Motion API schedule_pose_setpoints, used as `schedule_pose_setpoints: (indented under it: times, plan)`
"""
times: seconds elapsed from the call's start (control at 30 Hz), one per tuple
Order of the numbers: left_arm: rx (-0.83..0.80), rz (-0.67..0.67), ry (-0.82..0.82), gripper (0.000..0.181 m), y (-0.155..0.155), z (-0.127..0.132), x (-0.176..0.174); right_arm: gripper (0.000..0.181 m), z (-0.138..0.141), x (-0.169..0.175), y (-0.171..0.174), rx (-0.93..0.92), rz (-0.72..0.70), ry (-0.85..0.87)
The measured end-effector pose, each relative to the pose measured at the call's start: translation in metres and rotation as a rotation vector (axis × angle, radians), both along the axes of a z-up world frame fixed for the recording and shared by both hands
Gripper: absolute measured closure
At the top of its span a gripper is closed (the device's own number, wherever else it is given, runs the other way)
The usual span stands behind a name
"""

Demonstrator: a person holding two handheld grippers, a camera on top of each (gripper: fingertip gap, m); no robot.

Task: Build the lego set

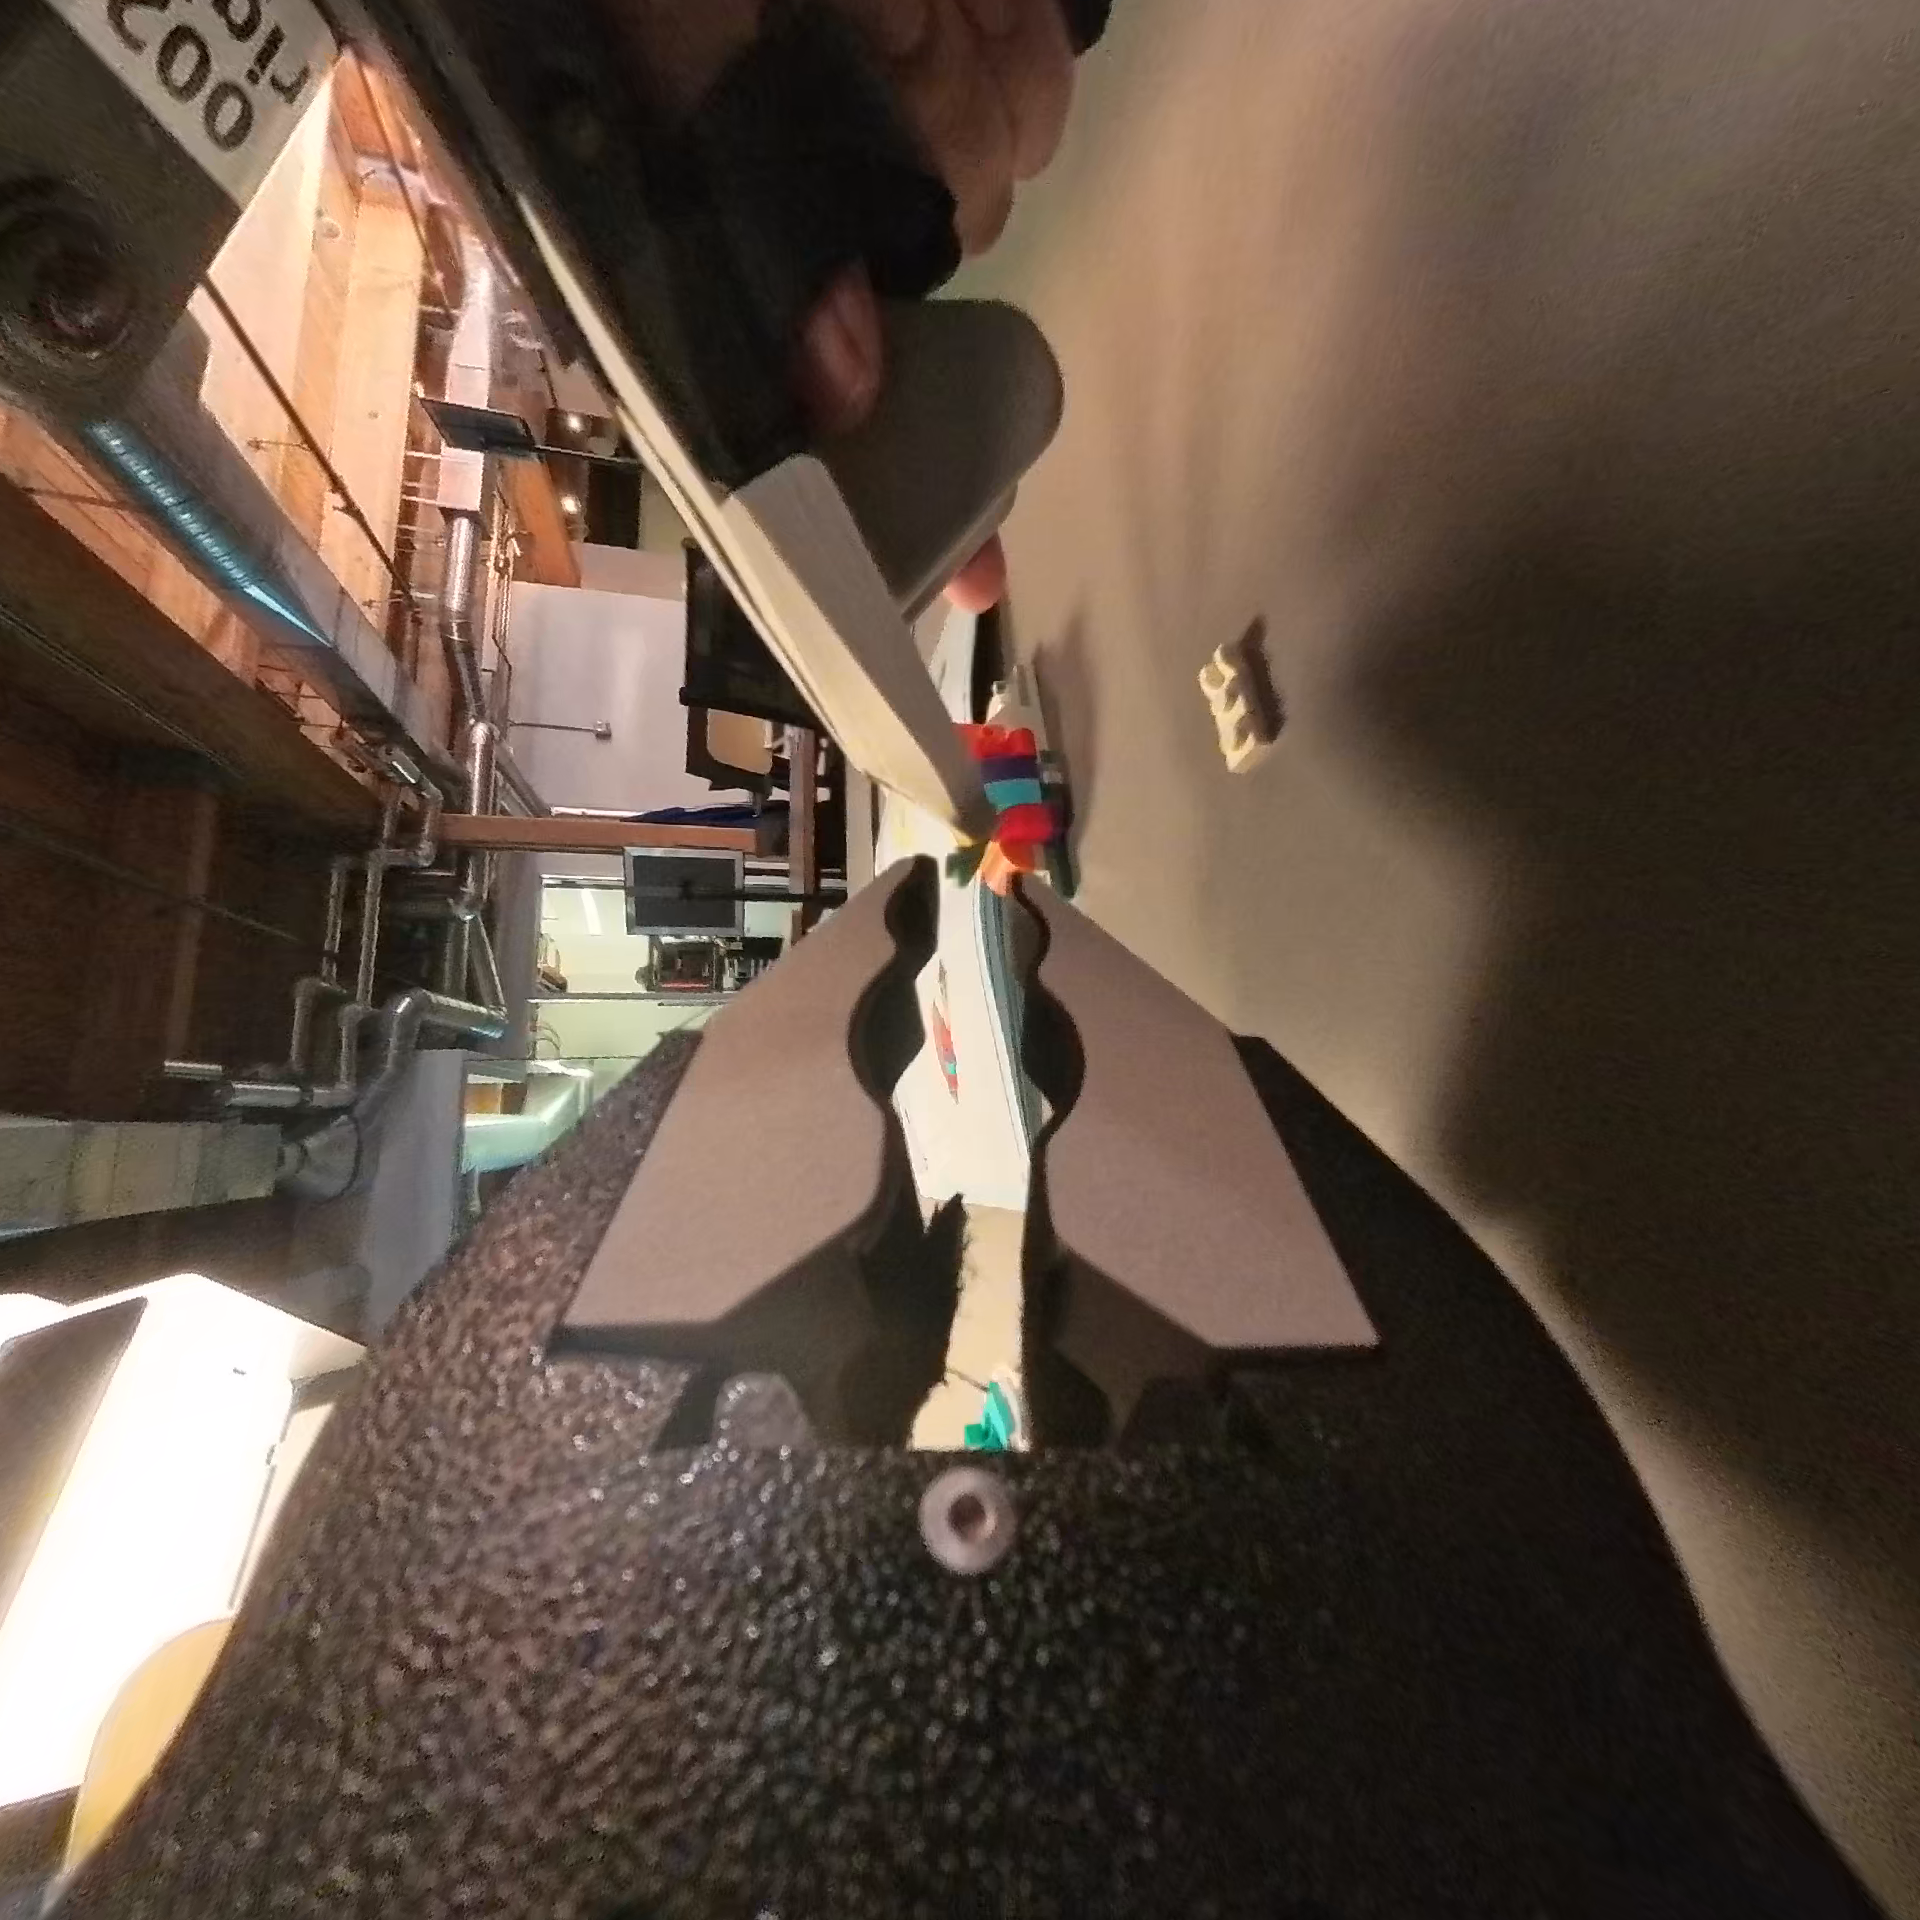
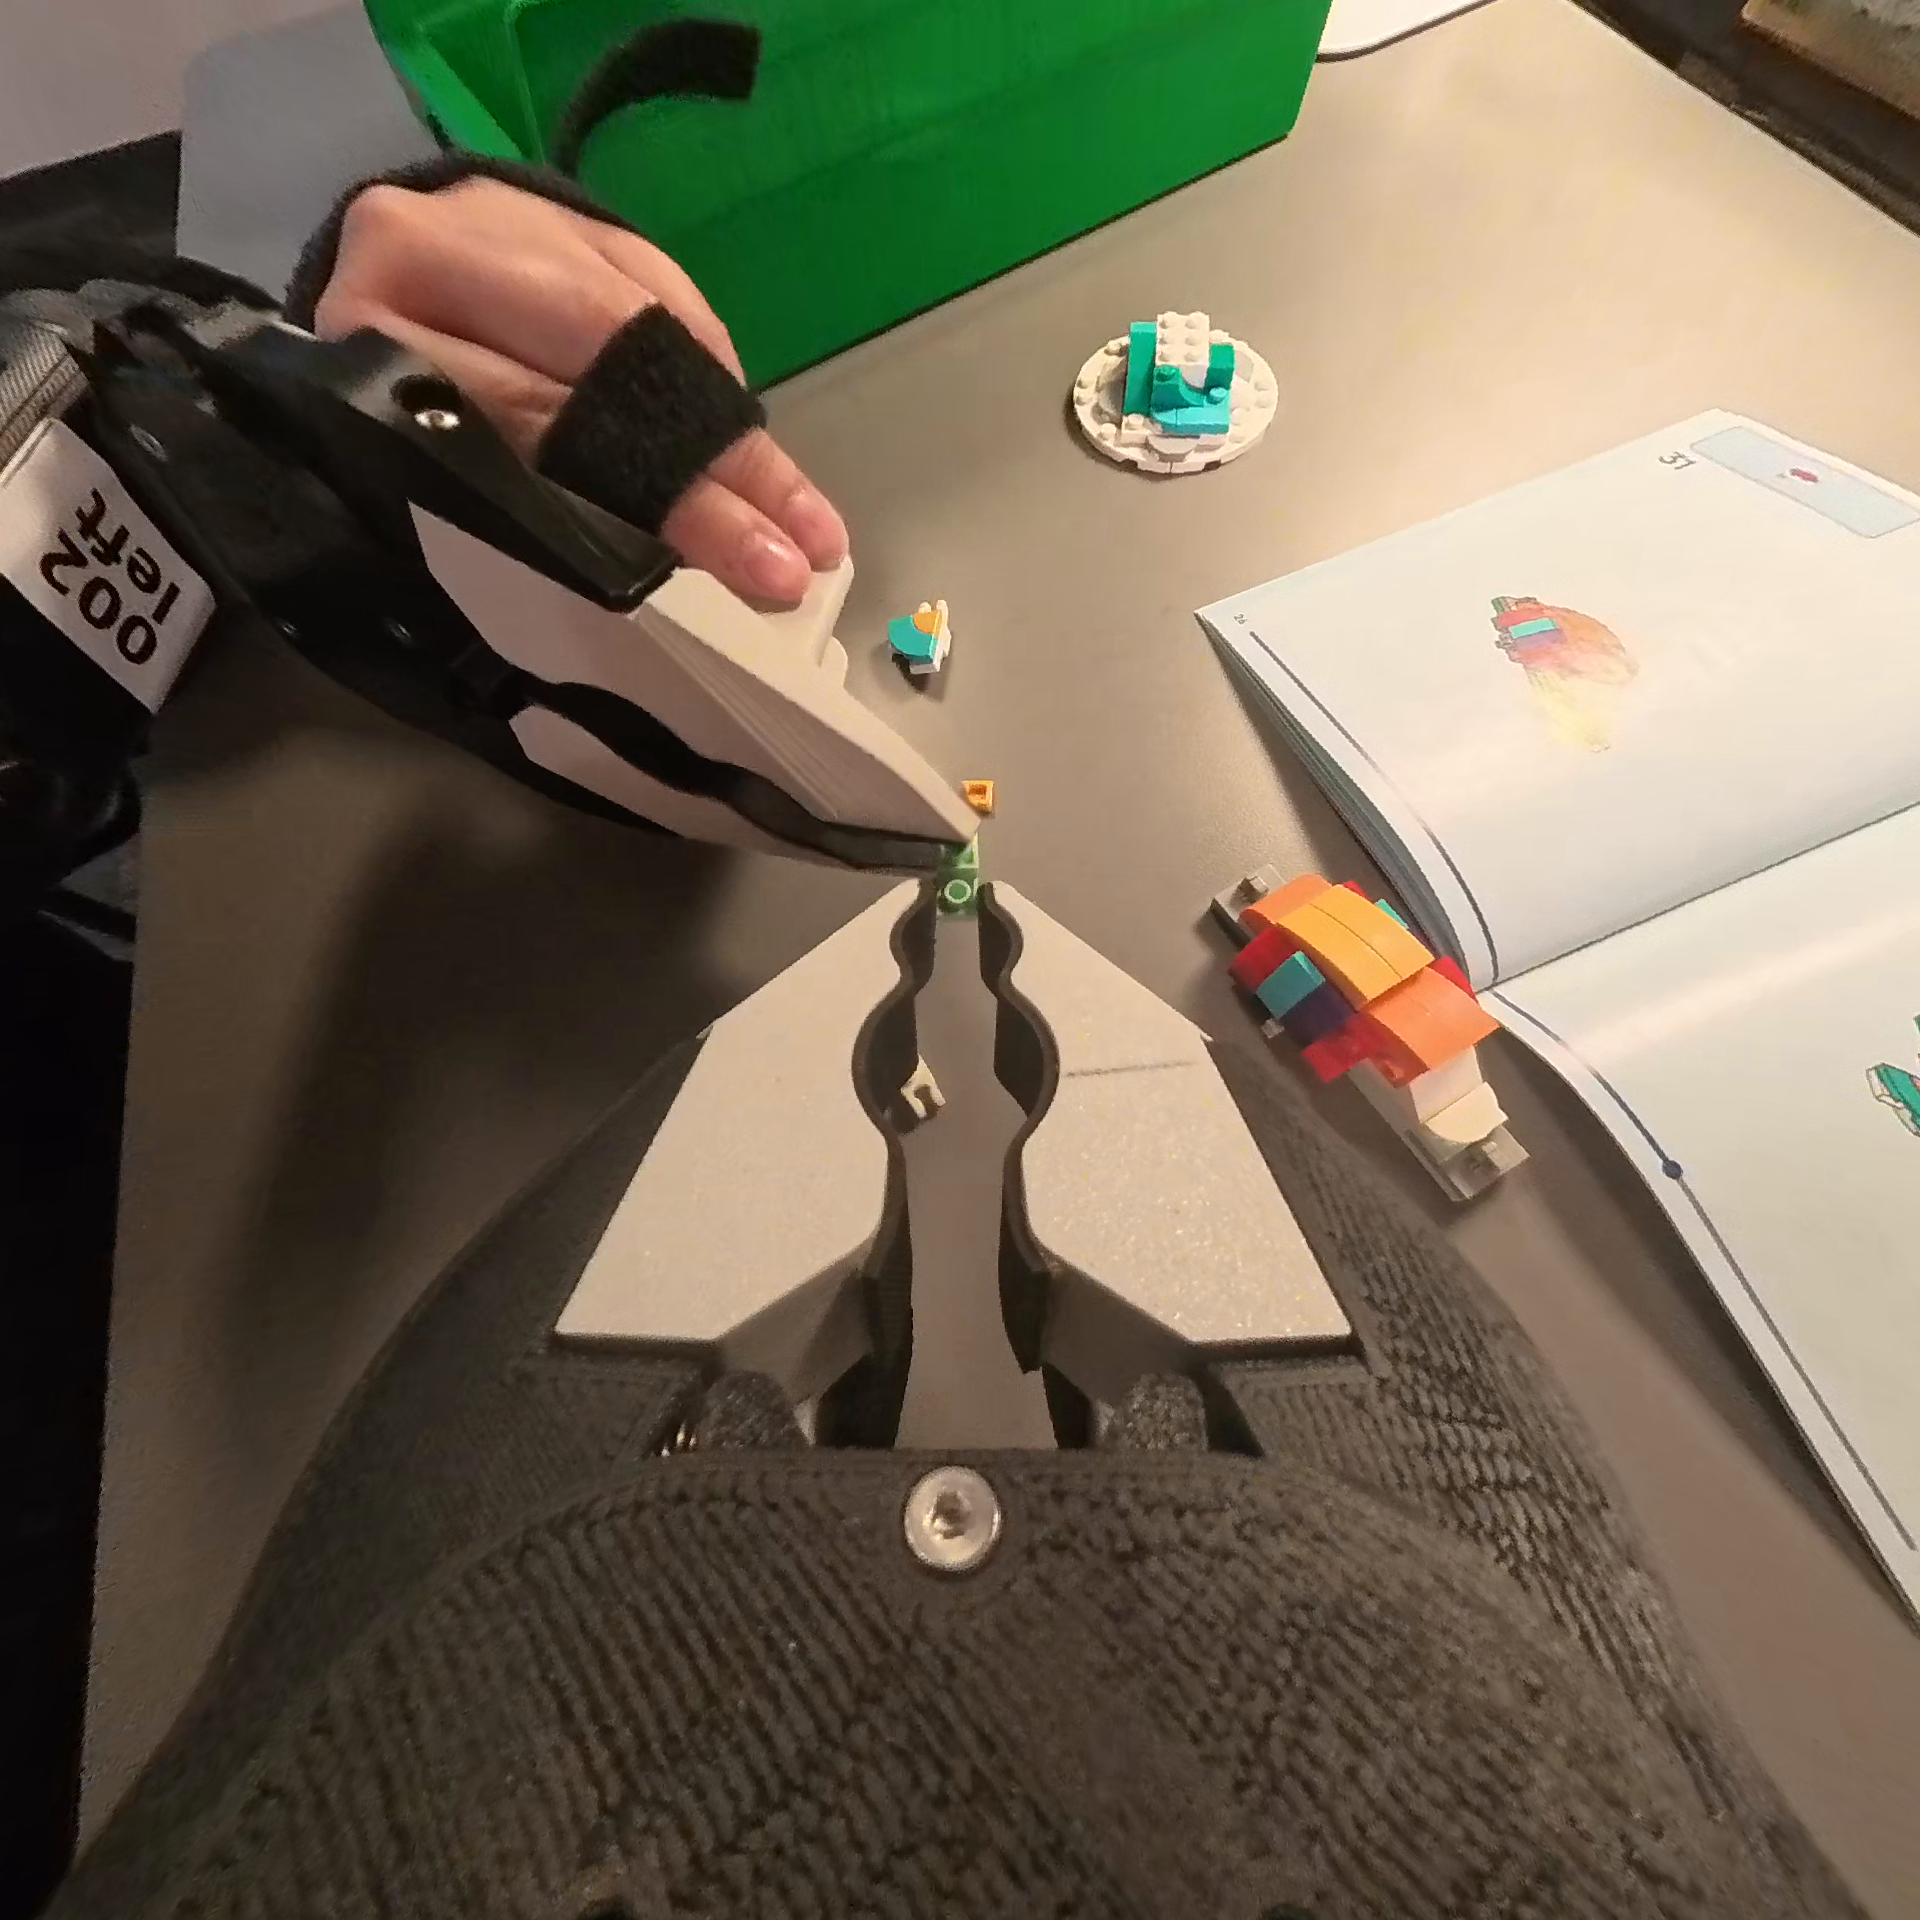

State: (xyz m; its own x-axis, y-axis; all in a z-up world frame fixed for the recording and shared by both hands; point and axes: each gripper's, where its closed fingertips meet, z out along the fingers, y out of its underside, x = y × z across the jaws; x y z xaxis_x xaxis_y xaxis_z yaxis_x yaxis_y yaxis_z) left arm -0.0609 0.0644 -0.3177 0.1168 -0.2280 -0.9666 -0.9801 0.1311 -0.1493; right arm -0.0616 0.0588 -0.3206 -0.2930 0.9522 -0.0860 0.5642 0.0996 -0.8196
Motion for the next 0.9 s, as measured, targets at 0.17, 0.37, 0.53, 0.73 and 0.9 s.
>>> schedule_pose_setpoints:
  times: [0.17, 0.37, 0.53, 0.73, 0.9]
  plan:
    - [-0.031, 0.021, 0.023, 0.178, 0.0, -0.003, -0.001, 0.174, -0.001, 0.0, -0.002, -0.006, 0.009, -0.003]
    - [-0.047, 0.012, 0.038, 0.179, -0.002, -0.005, -0.002, 0.152, -0.004, 0.004, -0.009, -0.005, 0.096, -0.002]
    - [-0.024, -0.054, 0.033, 0.179, -0.008, -0.001, 0.003, 0.146, -0.014, 0.021, -0.004, 0.094, 0.249, 0.011]
    - [-0.054, -0.125, 0.065, 0.178, -0.016, -0.012, 0.012, 0.153, -0.028, 0.028, -0.008, 0.074, 0.323, -0.017]
    - [-0.072, -0.163, 0.112, 0.178, -0.028, -0.026, 0.003, 0.156, -0.04, 0.029, -0.008, 0.095, 0.338, -0.058]
